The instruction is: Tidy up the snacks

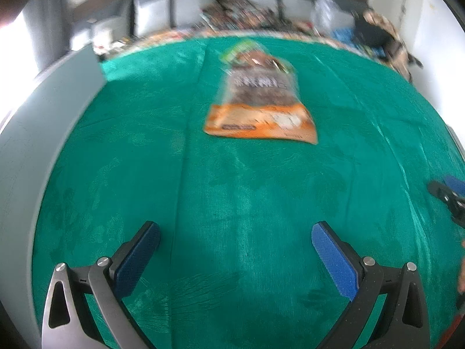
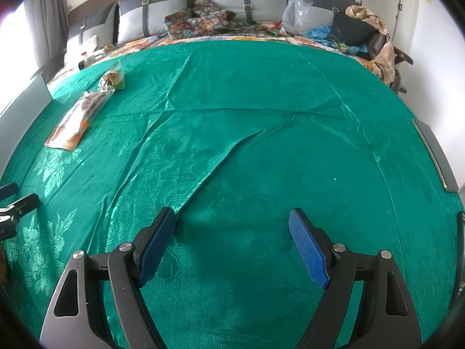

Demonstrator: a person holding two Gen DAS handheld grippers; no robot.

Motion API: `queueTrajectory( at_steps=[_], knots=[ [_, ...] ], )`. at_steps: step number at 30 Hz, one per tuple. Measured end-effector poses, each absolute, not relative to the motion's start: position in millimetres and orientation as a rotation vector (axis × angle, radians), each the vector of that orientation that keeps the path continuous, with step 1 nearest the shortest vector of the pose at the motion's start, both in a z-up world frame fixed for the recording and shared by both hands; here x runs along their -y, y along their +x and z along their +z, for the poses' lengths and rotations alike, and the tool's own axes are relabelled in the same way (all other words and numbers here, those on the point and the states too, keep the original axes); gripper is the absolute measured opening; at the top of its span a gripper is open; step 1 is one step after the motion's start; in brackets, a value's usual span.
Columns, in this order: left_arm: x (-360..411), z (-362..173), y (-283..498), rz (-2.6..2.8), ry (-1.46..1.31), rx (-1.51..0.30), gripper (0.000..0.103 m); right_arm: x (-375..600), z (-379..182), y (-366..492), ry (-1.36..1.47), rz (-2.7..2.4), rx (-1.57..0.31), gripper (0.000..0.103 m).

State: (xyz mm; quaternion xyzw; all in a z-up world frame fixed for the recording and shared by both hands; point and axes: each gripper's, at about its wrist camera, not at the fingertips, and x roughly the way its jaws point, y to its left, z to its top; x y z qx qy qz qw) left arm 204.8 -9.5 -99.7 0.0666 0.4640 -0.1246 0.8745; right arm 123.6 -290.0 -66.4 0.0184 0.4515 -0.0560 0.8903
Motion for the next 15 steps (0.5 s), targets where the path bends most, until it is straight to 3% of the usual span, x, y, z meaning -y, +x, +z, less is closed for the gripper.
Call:
queueTrajectory(
  at_steps=[7, 15],
  knots=[
    [44, -50, 281, -0.458, 0.249, -1.016, 0.103, 290, -66, 124, 0.039, -0.116, -0.937, 0.083],
    [81, -72, 376, -0.420, 0.246, -1.149, 0.102, 290, -66, 124, 0.039, -0.115, -0.937, 0.083]
  ],
)
